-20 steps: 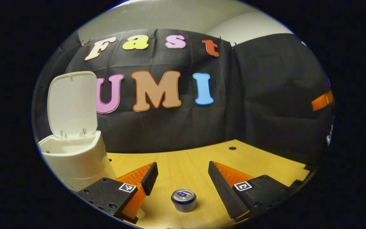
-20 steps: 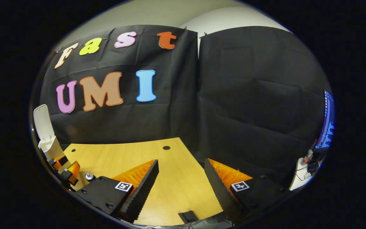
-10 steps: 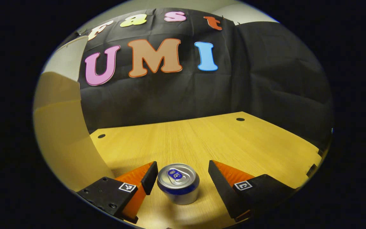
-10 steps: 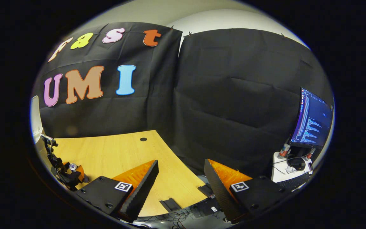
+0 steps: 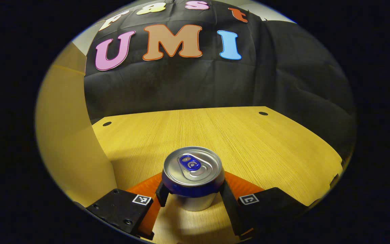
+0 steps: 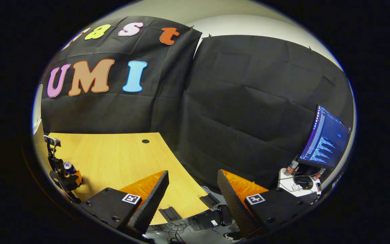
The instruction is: Press the lid of the desktop garbage bin to open it, pick up the crumpled paper on the desktop and throw it into the bin, then pick up the pop can on the desktop and drop it into the bin, and finally close the garbage bin lid.
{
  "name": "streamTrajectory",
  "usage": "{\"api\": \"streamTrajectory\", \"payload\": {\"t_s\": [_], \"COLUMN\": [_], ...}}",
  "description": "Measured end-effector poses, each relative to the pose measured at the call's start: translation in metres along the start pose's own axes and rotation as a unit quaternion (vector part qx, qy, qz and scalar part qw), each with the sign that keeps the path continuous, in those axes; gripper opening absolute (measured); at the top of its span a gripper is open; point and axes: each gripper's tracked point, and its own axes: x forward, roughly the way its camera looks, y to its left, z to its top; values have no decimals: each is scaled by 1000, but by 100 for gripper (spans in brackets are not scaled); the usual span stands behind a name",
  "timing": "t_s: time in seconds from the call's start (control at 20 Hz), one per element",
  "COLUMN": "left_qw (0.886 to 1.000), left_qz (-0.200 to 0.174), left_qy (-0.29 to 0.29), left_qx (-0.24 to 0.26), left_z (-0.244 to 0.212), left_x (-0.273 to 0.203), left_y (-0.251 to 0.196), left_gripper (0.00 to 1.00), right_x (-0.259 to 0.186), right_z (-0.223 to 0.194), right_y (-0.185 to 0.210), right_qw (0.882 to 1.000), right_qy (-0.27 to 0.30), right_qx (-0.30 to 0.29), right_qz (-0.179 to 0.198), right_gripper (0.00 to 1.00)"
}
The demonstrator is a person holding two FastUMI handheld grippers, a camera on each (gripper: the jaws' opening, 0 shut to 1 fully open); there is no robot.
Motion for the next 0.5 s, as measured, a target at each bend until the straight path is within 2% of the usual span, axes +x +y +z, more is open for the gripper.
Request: {"api": "streamTrajectory", "payload": {"t_s": [0.25, 0.5], "left_qw": [1000, 999], "left_qz": [-6, -13], "left_qy": [-10, -44], "left_qx": [9, 19], "left_z": [18, 90], "left_x": [-12, -38], "left_y": [-2, 0], "left_gripper": [78, 78], "right_x": [6, 23], "right_z": [-2, -11], "right_y": [3, 27], "right_qw": [1000, 995], "right_qy": [-1, 12], "right_qx": [8, 72], "right_qz": [11, 62], "right_gripper": [96, 96]}}
